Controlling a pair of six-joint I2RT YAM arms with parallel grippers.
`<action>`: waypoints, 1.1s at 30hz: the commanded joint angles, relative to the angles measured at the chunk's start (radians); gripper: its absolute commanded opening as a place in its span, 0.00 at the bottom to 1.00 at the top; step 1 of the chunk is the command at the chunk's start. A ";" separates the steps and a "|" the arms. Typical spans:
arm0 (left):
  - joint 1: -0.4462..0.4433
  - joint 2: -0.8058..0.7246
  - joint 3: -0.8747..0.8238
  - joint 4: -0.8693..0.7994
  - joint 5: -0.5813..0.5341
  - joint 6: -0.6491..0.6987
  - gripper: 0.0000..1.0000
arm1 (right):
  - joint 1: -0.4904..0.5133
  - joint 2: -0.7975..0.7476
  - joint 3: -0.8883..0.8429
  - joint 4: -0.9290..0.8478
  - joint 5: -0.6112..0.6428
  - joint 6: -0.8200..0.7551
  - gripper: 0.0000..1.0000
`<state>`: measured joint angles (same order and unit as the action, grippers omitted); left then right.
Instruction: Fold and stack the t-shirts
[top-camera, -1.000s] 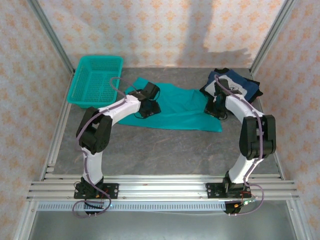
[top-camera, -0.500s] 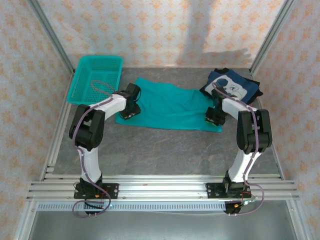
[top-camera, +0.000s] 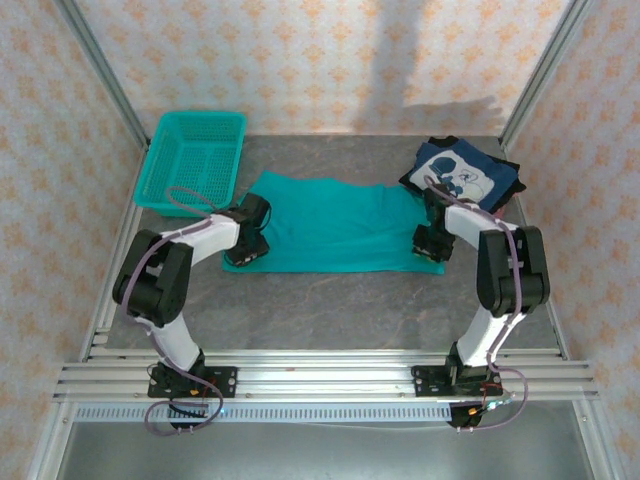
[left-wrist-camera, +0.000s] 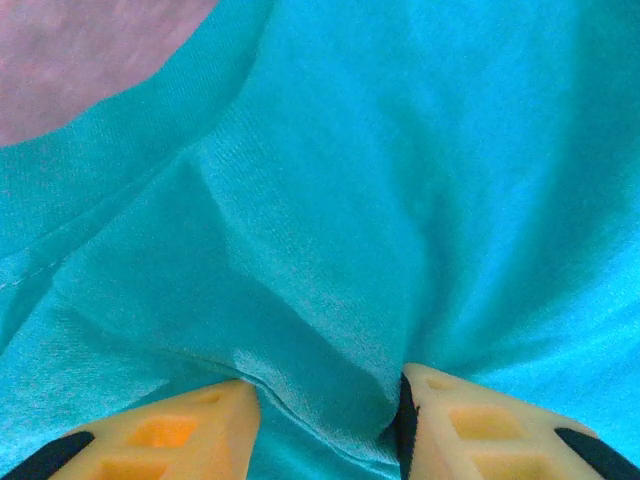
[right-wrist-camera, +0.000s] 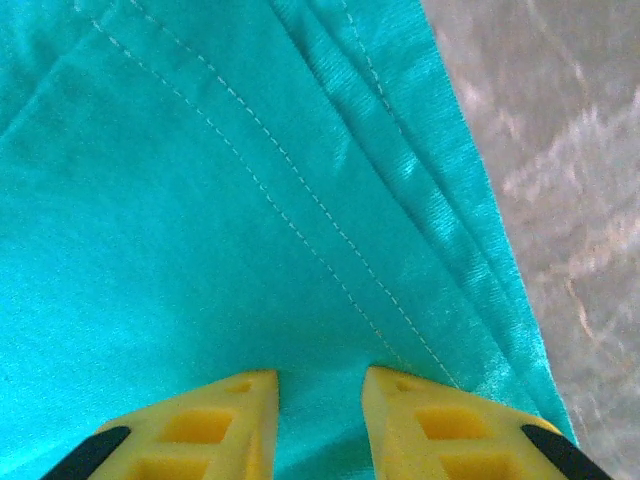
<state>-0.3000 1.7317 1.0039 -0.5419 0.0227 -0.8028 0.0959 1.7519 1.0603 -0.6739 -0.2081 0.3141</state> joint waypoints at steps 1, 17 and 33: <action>-0.009 -0.048 -0.097 -0.113 -0.023 -0.043 0.41 | -0.004 -0.045 -0.084 -0.144 0.053 0.022 0.32; -0.149 -0.288 -0.304 -0.272 0.014 -0.270 0.43 | -0.004 -0.167 -0.154 -0.320 0.095 0.045 0.39; -0.064 -0.329 0.187 -0.295 0.043 -0.015 0.77 | -0.022 -0.225 0.215 -0.273 0.129 -0.078 0.64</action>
<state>-0.4175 1.3590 1.1294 -0.8219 0.0692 -0.9260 0.0910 1.5005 1.2034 -0.9791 -0.1230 0.3099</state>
